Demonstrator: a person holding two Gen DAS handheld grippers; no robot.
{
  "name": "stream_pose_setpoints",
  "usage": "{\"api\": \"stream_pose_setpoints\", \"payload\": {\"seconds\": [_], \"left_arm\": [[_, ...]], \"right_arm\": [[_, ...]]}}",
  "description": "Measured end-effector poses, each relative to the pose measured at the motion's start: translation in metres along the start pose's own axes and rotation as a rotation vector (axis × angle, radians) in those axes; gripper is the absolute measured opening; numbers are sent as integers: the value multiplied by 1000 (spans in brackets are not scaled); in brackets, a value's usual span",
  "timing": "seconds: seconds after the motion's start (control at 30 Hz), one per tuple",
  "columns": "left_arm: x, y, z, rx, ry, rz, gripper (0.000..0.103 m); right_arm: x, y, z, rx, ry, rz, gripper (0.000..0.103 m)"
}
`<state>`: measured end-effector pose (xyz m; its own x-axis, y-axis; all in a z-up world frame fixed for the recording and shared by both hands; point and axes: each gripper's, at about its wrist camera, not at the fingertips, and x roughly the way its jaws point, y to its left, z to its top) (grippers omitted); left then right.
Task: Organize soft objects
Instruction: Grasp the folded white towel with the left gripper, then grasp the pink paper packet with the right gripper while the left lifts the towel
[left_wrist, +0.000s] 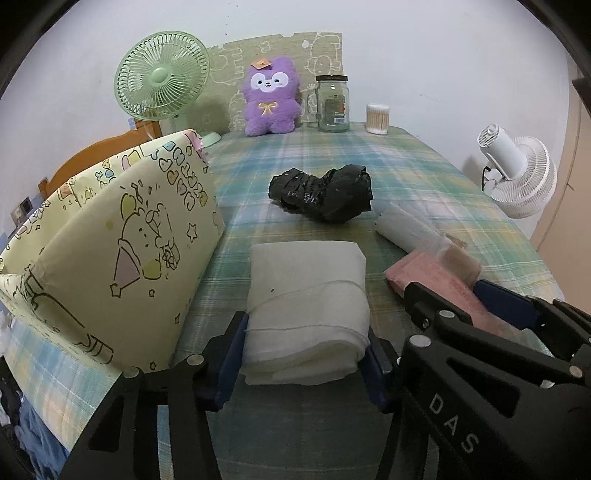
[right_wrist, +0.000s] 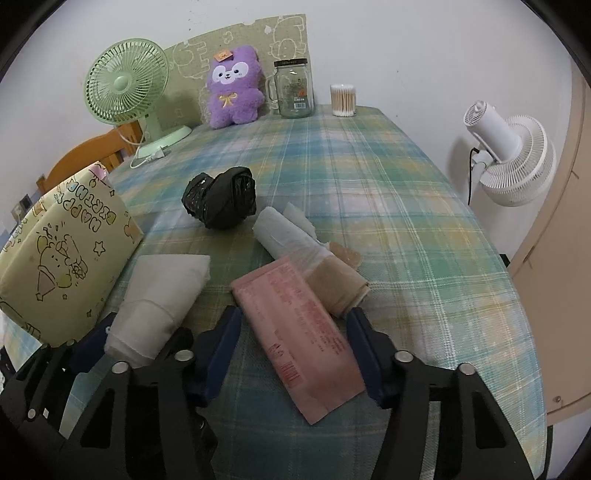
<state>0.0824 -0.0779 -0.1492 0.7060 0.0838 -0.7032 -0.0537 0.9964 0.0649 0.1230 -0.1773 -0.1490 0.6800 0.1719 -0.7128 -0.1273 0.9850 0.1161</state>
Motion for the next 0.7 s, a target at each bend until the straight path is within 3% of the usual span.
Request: {"api": "stream_pose_setpoints", "payload": {"seconds": [0.17, 0.33, 0.57, 0.7], "left_arm": [[0, 0, 1, 6, 7, -23, 44], [-1, 6, 4, -16, 21, -49, 39], [-3, 9, 2, -11, 23, -57, 37], [-5, 11, 0, 1, 19, -48, 35]], "right_arm": [[-1, 1, -1, 5, 0, -5, 49], [-8, 5, 1, -13, -9, 0, 32], [-10, 10, 0, -9, -2, 6, 33], [-10, 12, -3, -5, 8, -8, 46]]}}
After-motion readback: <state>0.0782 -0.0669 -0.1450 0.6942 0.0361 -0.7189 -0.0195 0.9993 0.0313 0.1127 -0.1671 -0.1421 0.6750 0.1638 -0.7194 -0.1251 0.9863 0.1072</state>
